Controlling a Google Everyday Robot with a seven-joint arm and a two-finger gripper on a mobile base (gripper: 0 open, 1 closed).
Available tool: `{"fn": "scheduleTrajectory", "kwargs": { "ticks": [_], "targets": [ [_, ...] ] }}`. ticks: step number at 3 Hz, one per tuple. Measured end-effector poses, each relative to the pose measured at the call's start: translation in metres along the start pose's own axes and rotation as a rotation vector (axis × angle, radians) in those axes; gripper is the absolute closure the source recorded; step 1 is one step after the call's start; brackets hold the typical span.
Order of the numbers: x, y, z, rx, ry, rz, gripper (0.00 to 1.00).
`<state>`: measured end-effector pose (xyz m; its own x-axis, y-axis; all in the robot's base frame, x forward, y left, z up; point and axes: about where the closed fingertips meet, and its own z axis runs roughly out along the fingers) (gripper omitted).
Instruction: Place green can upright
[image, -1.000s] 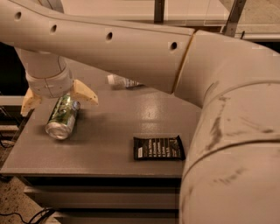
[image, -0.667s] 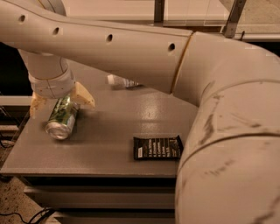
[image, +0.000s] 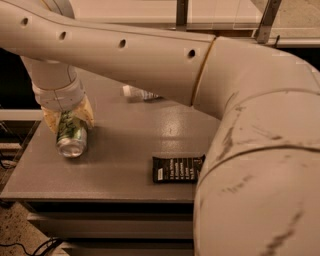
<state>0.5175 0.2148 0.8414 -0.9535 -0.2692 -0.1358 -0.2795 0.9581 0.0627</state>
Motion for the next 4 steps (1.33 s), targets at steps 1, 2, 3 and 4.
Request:
{"fn": "scheduleTrajectory", "kwargs": {
  "ticks": [1,2,3,4],
  "targets": [
    [-0.003,0.001,-0.012,-0.003,-0.033,-0.052,0.88],
    [-0.006,-0.001,-0.033,-0.014,-0.074,-0.128,1.0],
    [-0.008,-0.003,-0.061,-0.034,-0.138,-0.241,1.0],
    [-0.006,-0.006,-0.089,-0.085,-0.23,-0.381,1.0]
  ]
}}
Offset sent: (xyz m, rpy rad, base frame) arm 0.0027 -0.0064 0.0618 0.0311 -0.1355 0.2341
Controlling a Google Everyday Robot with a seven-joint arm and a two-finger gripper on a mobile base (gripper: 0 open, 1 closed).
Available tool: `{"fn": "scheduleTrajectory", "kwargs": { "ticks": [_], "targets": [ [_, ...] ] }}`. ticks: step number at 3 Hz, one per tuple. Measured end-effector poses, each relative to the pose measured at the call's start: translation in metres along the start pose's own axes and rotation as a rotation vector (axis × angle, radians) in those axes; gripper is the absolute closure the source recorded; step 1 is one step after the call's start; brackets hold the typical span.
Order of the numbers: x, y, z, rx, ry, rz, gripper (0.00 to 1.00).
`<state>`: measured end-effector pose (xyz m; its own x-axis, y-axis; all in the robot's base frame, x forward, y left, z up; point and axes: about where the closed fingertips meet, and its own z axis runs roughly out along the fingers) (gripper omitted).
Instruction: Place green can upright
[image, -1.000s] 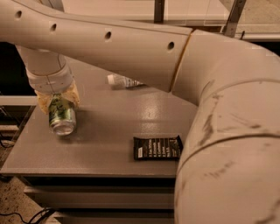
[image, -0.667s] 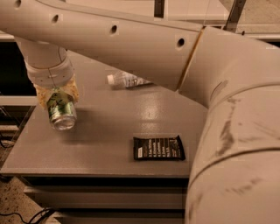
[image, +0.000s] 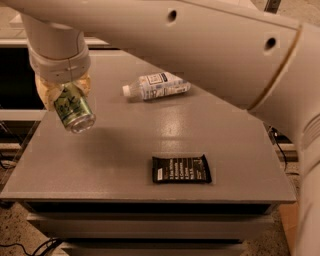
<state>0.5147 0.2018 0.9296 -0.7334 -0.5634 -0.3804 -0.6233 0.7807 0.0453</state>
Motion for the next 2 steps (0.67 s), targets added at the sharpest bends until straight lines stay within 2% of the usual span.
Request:
{"fn": "scheduleTrajectory", "kwargs": {
  "ticks": [1,2],
  "targets": [
    [-0.0042,0.0014,-0.0198,-0.097,-0.105,-0.104,1.0],
    [-0.0035,0.0047,-0.0262,-0.225,-0.203,-0.168,1.0]
  ]
}}
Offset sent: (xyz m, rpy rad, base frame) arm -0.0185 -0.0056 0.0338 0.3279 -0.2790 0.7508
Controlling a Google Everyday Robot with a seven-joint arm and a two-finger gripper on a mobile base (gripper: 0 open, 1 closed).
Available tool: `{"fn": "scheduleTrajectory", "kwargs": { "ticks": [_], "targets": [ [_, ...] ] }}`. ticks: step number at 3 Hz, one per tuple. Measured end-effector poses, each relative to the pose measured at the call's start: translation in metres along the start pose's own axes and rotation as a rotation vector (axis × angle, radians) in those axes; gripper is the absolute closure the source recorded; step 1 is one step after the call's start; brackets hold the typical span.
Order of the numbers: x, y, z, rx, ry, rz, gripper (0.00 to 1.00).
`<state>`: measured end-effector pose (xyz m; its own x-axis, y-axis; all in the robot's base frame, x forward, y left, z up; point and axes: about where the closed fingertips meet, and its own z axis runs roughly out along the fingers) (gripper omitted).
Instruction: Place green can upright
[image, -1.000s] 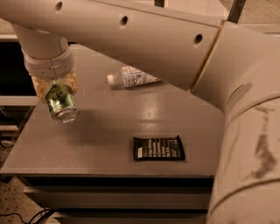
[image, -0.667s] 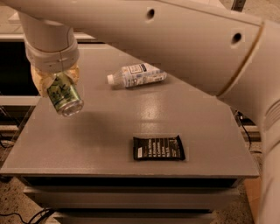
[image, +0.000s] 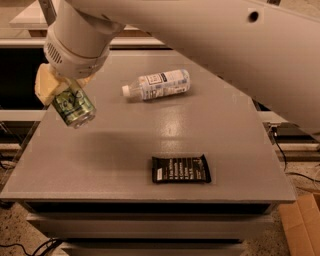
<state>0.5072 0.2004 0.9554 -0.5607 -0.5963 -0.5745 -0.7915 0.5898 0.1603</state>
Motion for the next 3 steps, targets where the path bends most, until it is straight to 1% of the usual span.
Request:
{"fn": "scheduleTrajectory", "kwargs": {
  "ticks": [1,2,3],
  "targets": [
    [-0.0005,0.0,-0.0079,-0.019,-0.028,-0.061,1.0],
    [-0.0005,0.0,-0.0079,-0.019,-0.028,-0.061,1.0],
    [-0.0031,-0.0001,-0.0043,-0.063,-0.049,-0.103,1.0]
  ]
}}
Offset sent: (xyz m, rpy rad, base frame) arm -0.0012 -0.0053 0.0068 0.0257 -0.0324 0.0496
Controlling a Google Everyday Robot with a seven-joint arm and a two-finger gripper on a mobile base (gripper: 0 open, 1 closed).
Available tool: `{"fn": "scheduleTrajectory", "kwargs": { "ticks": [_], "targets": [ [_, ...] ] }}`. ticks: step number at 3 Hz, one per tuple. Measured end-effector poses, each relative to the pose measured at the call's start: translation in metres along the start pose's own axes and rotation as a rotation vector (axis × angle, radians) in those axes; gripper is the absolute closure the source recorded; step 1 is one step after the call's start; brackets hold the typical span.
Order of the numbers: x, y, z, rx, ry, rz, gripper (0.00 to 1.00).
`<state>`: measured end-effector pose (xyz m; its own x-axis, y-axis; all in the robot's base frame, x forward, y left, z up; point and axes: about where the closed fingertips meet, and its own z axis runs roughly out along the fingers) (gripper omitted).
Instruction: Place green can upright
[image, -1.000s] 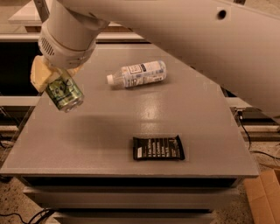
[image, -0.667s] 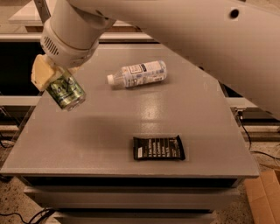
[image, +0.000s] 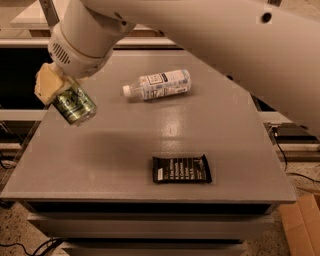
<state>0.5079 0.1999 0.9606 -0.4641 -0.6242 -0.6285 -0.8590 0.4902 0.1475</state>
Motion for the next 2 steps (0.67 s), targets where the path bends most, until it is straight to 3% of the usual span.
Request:
{"fn": "scheduleTrajectory", "kwargs": {
  "ticks": [2],
  "targets": [
    [0.005,0.004,0.03,-0.224,-0.124,-0.136,1.0]
  ]
}}
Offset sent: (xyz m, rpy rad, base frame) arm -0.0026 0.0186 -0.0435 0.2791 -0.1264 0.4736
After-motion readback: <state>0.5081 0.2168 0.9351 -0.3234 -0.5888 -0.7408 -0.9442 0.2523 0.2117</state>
